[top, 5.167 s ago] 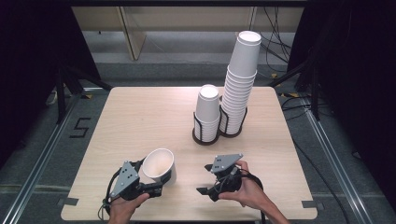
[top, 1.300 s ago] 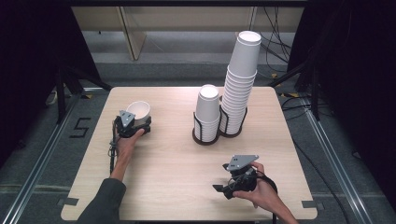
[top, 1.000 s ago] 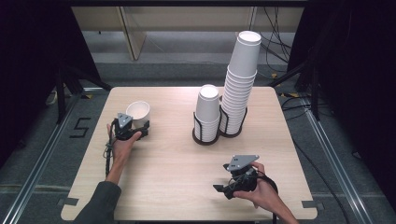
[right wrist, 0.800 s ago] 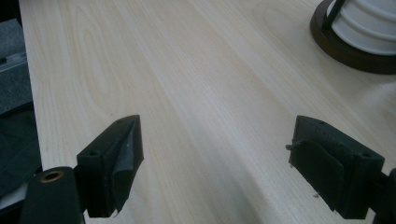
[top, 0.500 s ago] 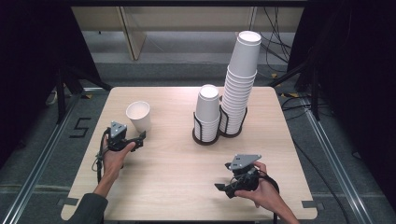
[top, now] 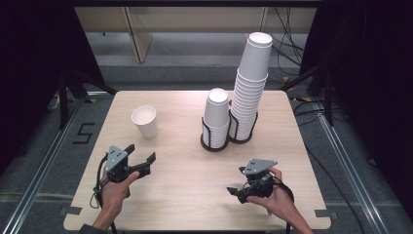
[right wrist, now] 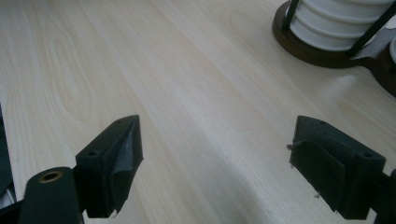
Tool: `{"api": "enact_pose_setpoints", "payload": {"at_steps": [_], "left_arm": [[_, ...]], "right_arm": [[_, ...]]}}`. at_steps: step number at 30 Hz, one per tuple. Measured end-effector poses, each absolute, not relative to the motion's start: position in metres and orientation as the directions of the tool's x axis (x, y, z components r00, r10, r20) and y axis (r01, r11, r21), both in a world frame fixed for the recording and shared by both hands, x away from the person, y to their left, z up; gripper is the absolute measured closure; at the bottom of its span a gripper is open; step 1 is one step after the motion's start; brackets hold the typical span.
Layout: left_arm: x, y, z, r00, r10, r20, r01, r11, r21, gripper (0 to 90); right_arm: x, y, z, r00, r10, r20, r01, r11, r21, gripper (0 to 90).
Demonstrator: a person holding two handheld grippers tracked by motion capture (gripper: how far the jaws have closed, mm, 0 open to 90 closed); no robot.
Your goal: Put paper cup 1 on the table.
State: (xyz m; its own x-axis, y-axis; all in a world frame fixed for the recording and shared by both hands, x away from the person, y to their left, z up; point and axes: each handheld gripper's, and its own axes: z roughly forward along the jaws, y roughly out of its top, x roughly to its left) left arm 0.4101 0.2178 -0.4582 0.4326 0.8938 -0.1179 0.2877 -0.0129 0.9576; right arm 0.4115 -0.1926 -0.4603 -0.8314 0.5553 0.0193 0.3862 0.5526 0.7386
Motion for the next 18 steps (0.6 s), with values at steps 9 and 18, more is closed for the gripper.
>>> {"api": "enact_pose_setpoints", "payload": {"at_steps": [9,18], "left_arm": [[0.383,0.198,-0.467,0.529,0.842,-0.103,0.242,-0.033,0.97,14.2],[0.364,0.184,-0.481,0.6,0.791,-0.117,0.252,-0.047,0.967,14.1]], "right_arm": [[0.412,-0.197,-0.463,-0.824,0.565,0.036,0.405,0.545,0.734,17.5],[0.411,-0.201,-0.464,-0.819,0.572,0.046,0.416,0.536,0.734,17.6]]}}
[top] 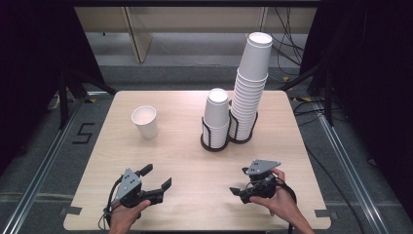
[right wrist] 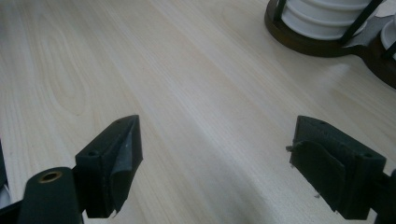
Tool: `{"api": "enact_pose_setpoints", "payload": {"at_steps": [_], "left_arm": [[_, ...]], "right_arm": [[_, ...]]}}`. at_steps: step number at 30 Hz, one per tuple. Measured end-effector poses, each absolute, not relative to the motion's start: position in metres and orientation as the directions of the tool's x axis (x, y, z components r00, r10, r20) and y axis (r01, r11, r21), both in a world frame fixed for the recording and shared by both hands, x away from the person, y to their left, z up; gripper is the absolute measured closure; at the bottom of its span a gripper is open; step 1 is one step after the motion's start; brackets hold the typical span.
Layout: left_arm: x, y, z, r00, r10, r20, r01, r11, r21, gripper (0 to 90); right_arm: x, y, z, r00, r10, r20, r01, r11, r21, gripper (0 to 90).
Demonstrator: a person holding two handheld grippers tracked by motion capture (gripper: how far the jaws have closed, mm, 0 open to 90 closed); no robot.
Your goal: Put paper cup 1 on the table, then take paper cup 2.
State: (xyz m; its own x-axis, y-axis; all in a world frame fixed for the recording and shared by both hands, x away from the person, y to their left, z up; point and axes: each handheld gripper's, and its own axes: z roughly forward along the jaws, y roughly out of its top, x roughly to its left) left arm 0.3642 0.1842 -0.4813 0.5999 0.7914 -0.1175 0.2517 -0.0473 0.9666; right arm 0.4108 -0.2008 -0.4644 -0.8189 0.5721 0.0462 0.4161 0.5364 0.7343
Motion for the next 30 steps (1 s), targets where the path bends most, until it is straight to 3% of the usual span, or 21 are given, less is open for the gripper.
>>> {"api": "enact_pose_setpoints", "payload": {"at_steps": [30], "left_arm": [[0.35,0.176,-0.488,0.619,0.782,-0.076,0.249,-0.103,0.963,14.2]], "right_arm": [[0.419,-0.212,-0.456,-0.775,0.63,0.054,0.426,0.456,0.781,17.5]]}}
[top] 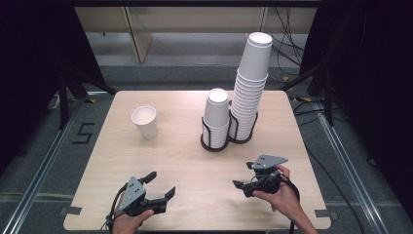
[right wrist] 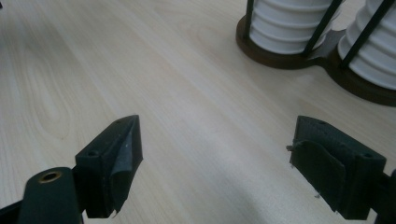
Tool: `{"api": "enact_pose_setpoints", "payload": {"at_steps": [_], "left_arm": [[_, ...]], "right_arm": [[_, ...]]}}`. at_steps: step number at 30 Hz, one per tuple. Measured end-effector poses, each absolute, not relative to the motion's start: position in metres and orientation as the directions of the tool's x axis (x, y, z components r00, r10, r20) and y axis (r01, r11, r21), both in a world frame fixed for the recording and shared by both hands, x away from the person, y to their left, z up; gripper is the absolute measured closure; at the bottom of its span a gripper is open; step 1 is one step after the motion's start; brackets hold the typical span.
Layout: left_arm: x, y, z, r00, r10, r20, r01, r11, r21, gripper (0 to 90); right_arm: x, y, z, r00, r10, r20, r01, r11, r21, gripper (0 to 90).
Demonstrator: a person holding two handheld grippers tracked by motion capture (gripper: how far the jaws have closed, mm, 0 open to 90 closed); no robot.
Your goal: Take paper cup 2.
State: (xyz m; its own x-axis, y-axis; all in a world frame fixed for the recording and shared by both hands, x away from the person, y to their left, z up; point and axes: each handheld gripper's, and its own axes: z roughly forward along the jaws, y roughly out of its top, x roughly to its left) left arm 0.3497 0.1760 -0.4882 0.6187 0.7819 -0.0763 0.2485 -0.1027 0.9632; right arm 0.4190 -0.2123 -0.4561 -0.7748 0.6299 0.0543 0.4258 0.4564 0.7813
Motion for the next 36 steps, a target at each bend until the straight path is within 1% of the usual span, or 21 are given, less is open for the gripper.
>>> {"api": "enact_pose_setpoints", "payload": {"at_steps": [2,3,7,8,12,13,15,16,19,20,21,22,23,25,27,30,31,33,34,35,36], "left_arm": [[0.35,0.176,-0.488,0.619,0.782,-0.076,0.249,-0.104,0.963,14.1],[0.35,0.176,-0.489,0.619,0.782,-0.074,0.249,-0.105,0.963,14.1],[0.351,0.175,-0.489,0.62,0.781,-0.078,0.239,-0.093,0.967,14.1],[0.352,0.175,-0.49,0.623,0.779,-0.08,0.237,-0.09,0.967,14.1],[0.352,0.175,-0.49,0.621,0.78,-0.075,0.233,-0.093,0.968,14.1],[0.352,0.175,-0.49,0.62,0.781,-0.074,0.233,-0.092,0.968,14.1],[0.352,0.176,-0.489,0.617,0.784,-0.07,0.236,-0.1,0.966,14.1],[0.352,0.176,-0.489,0.616,0.784,-0.07,0.235,-0.098,0.967,14.1],[0.352,0.176,-0.49,0.619,0.782,-0.072,0.236,-0.097,0.967,14.2],[0.352,0.176,-0.489,0.619,0.782,-0.075,0.234,-0.093,0.968,14.1],[0.352,0.176,-0.489,0.62,0.781,-0.074,0.232,-0.093,0.968,14.1],[0.351,0.176,-0.489,0.62,0.781,-0.068,0.236,-0.103,0.966,14.2],[0.351,0.176,-0.488,0.619,0.782,-0.065,0.239,-0.109,0.965,14.1],[0.351,0.176,-0.488,0.618,0.783,-0.066,0.24,-0.107,0.965,14.1],[0.352,0.176,-0.489,0.623,0.779,-0.071,0.23,-0.096,0.968,14.1],[0.352,0.176,-0.49,0.623,0.779,-0.07,0.233,-0.099,0.968,14.1],[0.352,0.176,-0.49,0.621,0.781,-0.067,0.235,-0.103,0.966,14.2],[0.352,0.175,-0.49,0.621,0.781,-0.063,0.244,-0.117,0.963,14.1],[0.352,0.175,-0.49,0.622,0.781,-0.063,0.243,-0.116,0.963,14.1],[0.352,0.175,-0.489,0.622,0.78,-0.063,0.243,-0.116,0.963,14.1],[0.352,0.175,-0.489,0.622,0.78,-0.063,0.243,-0.117,0.963,14.1]], "right_arm": [[0.421,-0.214,-0.453,-0.77,0.635,0.063,0.433,0.448,0.783,17.5],[0.421,-0.216,-0.45,-0.758,0.65,0.049,0.428,0.439,0.79,17.5],[0.424,-0.223,-0.437,-0.718,0.693,0.068,0.442,0.378,0.813,17.4],[0.428,-0.227,-0.433,-0.72,0.693,0.041,0.411,0.378,0.829,17.4],[0.432,-0.235,-0.417,-0.679,0.731,0.076,0.422,0.303,0.854,17.3],[0.435,-0.238,-0.413,-0.681,0.73,0.055,0.406,0.315,0.858,17.3],[0.439,-0.242,-0.401,-0.665,0.746,0.046,0.395,0.298,0.869,17.1],[0.442,-0.244,-0.396,-0.653,0.755,0.056,0.386,0.269,0.882,17.1],[0.451,-0.248,-0.379,-0.625,0.78,0.032,0.359,0.25,0.899,17.0],[0.454,-0.248,-0.372,-0.608,0.793,0.044,0.362,0.228,0.904,16.7],[0.458,-0.25,-0.366,-0.606,0.795,0.032,0.353,0.233,0.906,16.5],[0.461,-0.251,-0.359,-0.599,0.799,0.048,0.355,0.211,0.911,16.5],[0.465,-0.253,-0.353,-0.583,0.812,0.025,0.338,0.214,0.917,16.4],[0.471,-0.254,-0.339,-0.565,0.824,0.036,0.338,0.192,0.921,16.1],[0.477,-0.257,-0.327,-0.563,0.825,0.043,0.337,0.182,0.924,15.8],[0.488,-0.258,-0.311,-0.553,0.833,0.016,0.307,0.185,0.934,15.7],[0.489,-0.259,-0.305,-0.541,0.841,0.024,0.32,0.18,0.93,15.7],[0.496,-0.259,-0.296,-0.535,0.844,0.045,0.316,0.15,0.937,15.6],[0.499,-0.26,-0.291,-0.535,0.844,0.027,0.3,0.161,0.94,15.6],[0.501,-0.26,-0.286,-0.532,0.846,0.044,0.307,0.144,0.941,15.6],[0.504,-0.26,-0.281,-0.528,0.849,0.026,0.293,0.154,0.944,15.6]]}}
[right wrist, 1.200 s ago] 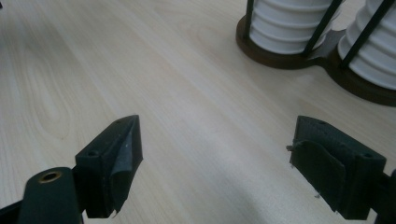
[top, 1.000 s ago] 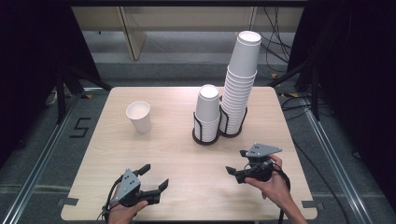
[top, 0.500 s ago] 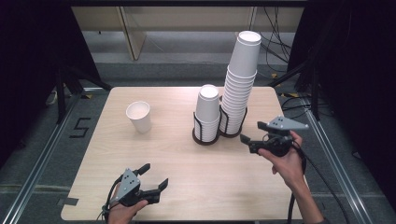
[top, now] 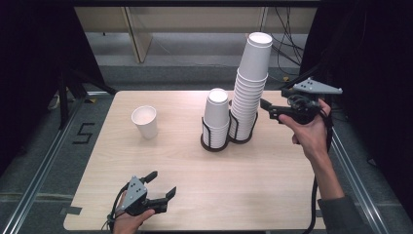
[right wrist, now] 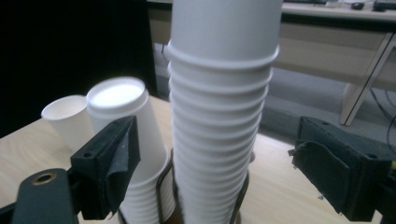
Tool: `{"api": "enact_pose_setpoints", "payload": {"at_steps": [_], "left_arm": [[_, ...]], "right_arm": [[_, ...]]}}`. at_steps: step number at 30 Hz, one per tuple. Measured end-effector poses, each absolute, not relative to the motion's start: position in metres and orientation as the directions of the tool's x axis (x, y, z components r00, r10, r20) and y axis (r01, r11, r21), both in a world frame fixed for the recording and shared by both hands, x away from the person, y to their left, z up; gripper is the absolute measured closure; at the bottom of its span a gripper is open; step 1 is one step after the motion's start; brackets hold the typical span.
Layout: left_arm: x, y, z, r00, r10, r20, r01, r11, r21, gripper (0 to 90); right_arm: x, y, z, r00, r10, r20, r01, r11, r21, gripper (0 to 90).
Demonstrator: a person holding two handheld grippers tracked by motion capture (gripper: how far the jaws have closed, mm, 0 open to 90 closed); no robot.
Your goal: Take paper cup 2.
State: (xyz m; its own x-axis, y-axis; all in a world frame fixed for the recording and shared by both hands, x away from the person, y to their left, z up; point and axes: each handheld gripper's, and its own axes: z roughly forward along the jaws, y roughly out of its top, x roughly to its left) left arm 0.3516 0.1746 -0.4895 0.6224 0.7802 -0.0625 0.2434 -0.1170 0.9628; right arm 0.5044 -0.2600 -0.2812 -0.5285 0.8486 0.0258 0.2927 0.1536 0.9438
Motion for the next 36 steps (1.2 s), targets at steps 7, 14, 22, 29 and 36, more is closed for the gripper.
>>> {"api": "enact_pose_setpoints", "payload": {"at_steps": [7,14,22,29,36], "left_arm": [[0.353,0.174,-0.491,0.627,0.776,-0.068,0.239,-0.108,0.965,14.1],[0.352,0.174,-0.491,0.627,0.776,-0.068,0.241,-0.11,0.964,14.1],[0.352,0.172,-0.492,0.637,0.768,-0.067,0.24,-0.116,0.964,14.1],[0.352,0.172,-0.492,0.638,0.767,-0.065,0.244,-0.121,0.962,14.2],[0.351,0.172,-0.491,0.637,0.769,-0.062,0.25,-0.129,0.96,14.2]], "right_arm": [[0.526,-0.255,-0.25,-0.524,0.85,0.046,0.269,0.114,0.956,15.5],[0.551,-0.243,-0.231,-0.526,0.848,0.069,0.264,0.085,0.961,15.4],[0.576,-0.228,-0.227,-0.525,0.849,0.066,0.262,0.088,0.961,15.5],[0.591,-0.216,-0.226,-0.513,0.855,0.074,0.289,0.091,0.953,15.4],[0.598,-0.209,-0.225,-0.499,0.863,0.08,0.3,0.085,0.95,18.1]]}}
